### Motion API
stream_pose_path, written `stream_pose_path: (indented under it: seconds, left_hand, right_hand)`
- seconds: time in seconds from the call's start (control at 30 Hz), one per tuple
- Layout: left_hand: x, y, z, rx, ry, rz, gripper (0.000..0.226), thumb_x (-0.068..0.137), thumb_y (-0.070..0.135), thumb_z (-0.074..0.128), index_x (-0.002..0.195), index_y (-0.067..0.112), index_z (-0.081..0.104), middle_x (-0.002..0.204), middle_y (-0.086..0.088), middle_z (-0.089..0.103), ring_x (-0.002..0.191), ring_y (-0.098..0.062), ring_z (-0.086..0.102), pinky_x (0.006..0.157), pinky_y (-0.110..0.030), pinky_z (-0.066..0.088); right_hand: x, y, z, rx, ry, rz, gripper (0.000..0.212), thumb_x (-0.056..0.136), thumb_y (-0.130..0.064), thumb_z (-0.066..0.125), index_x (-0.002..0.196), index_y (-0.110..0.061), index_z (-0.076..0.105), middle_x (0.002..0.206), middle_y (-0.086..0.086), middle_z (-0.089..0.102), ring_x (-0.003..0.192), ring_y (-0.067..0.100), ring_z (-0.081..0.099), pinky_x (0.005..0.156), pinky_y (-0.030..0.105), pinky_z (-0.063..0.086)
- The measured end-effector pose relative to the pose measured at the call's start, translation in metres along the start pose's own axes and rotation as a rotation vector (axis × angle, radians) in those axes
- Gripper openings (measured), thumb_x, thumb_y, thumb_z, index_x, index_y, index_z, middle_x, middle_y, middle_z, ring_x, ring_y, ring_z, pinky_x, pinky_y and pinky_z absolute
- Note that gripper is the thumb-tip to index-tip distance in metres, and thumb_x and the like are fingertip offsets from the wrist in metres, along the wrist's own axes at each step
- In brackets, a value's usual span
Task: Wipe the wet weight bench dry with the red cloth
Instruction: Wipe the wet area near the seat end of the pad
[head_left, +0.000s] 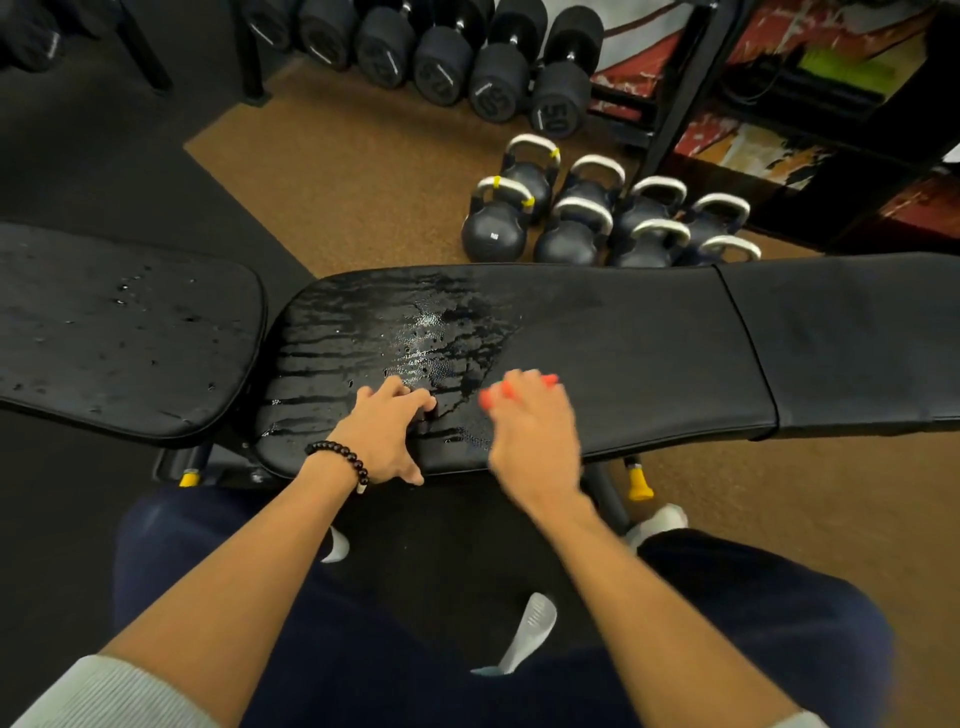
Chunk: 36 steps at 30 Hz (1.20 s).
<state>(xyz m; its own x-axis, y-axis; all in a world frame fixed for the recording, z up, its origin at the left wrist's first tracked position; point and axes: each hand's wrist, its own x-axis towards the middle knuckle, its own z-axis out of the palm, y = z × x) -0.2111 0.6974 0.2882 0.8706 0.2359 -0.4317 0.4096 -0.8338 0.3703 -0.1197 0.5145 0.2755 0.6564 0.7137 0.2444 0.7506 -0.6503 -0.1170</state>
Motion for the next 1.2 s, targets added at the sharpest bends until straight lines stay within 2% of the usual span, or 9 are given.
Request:
stream_pose_path:
  seconds: [0.1, 0.2, 0.4, 0.6, 0.77, 0.9, 1.0, 1.1, 1.2]
  left_hand:
    - [0.0, -0.002, 0.001, -0.012, 0.01, 0.007, 0.095, 0.06, 0.036, 0.092, 0.14, 0.029, 0.04, 0.132, 0.002, 0.034, 0.121, -0.029, 0.031, 0.102, -0.048, 0.044]
    - [-0.001, -0.003, 0.001, -0.033, 0.018, 0.013, 0.094, 0.062, 0.034, 0.091, 0.141, 0.03, 0.04, 0.133, 0.004, 0.034, 0.121, -0.027, 0.03, 0.1, -0.049, 0.046]
    - [-0.005, -0.013, 0.001, -0.155, 0.065, 0.037, 0.086, 0.07, 0.032, 0.087, 0.144, 0.027, 0.045, 0.139, 0.001, 0.044, 0.128, -0.025, 0.042, 0.108, -0.039, 0.04]
    - [-0.024, -0.04, -0.013, -0.437, 0.529, -0.094, 0.024, 0.084, -0.003, 0.064, 0.102, 0.013, 0.071, 0.085, -0.002, 0.069, 0.077, -0.013, 0.06, 0.081, -0.029, 0.05]
    - [-0.034, -0.066, -0.003, -0.447, 0.565, -0.25, 0.017, 0.088, 0.029, 0.072, 0.073, 0.026, 0.065, 0.063, 0.011, 0.059, 0.063, -0.007, 0.057, 0.069, -0.031, 0.053]
    - [-0.034, -0.078, 0.016, -0.438, 0.481, -0.3, 0.02, 0.091, 0.038, 0.063, 0.072, 0.034, 0.058, 0.077, 0.012, 0.063, 0.078, -0.013, 0.062, 0.074, -0.042, 0.057]
    - [-0.034, -0.079, 0.019, -0.44, 0.507, -0.285, 0.016, 0.093, 0.031, 0.058, 0.082, 0.041, 0.055, 0.09, 0.01, 0.065, 0.086, -0.017, 0.063, 0.078, -0.045, 0.056]
    - [-0.032, -0.08, 0.019, -0.463, 0.53, -0.267, 0.01, 0.093, 0.031, 0.055, 0.093, 0.04, 0.059, 0.096, 0.008, 0.065, 0.09, -0.019, 0.063, 0.08, -0.046, 0.056]
    - [-0.03, -0.078, 0.018, -0.48, 0.504, -0.245, 0.008, 0.09, 0.038, 0.054, 0.093, 0.042, 0.06, 0.094, 0.012, 0.065, 0.089, -0.015, 0.064, 0.082, -0.043, 0.056]
  right_hand:
    - [-0.026, -0.015, 0.015, 0.13, -0.118, -0.239, 0.032, 0.09, -0.019, 0.051, 0.119, -0.018, 0.065, 0.131, 0.002, 0.059, 0.13, 0.027, 0.05, 0.113, 0.045, 0.034]
    - [-0.027, 0.037, -0.006, 0.111, -0.117, -0.421, 0.038, 0.088, -0.019, 0.049, 0.12, -0.019, 0.069, 0.137, 0.003, 0.061, 0.132, 0.024, 0.051, 0.111, 0.046, 0.034]
    - [-0.009, 0.049, -0.001, 0.047, -0.104, -0.172, 0.041, 0.084, -0.008, 0.06, 0.123, -0.016, 0.069, 0.138, 0.006, 0.061, 0.135, 0.029, 0.05, 0.114, 0.051, 0.035]
    - [0.008, -0.085, 0.058, 0.225, -0.18, -0.481, 0.031, 0.085, -0.01, 0.059, 0.114, -0.018, 0.068, 0.133, 0.004, 0.059, 0.134, 0.03, 0.045, 0.116, 0.049, 0.031]
    - [0.002, -0.029, 0.031, 0.251, -0.204, -0.557, 0.037, 0.082, -0.01, 0.072, 0.118, -0.02, 0.073, 0.135, 0.003, 0.063, 0.131, 0.024, 0.054, 0.111, 0.051, 0.037]
    - [-0.004, 0.038, 0.007, 0.205, -0.148, -0.315, 0.037, 0.088, -0.011, 0.062, 0.122, -0.02, 0.071, 0.138, 0.001, 0.061, 0.135, 0.019, 0.05, 0.117, 0.042, 0.031]
    - [0.011, -0.011, 0.023, 0.118, -0.056, -0.175, 0.026, 0.09, -0.014, 0.053, 0.108, -0.017, 0.072, 0.119, 0.005, 0.065, 0.117, 0.03, 0.059, 0.106, 0.045, 0.041]
    - [0.018, -0.089, 0.048, 0.126, -0.109, -0.29, 0.019, 0.09, -0.017, 0.053, 0.107, -0.023, 0.06, 0.11, 0.0, 0.051, 0.109, 0.029, 0.051, 0.097, 0.046, 0.039]
    - [-0.002, -0.1, 0.059, 0.173, -0.203, -0.459, 0.038, 0.088, -0.015, 0.056, 0.125, -0.025, 0.062, 0.139, 0.002, 0.053, 0.136, 0.026, 0.043, 0.117, 0.047, 0.031]
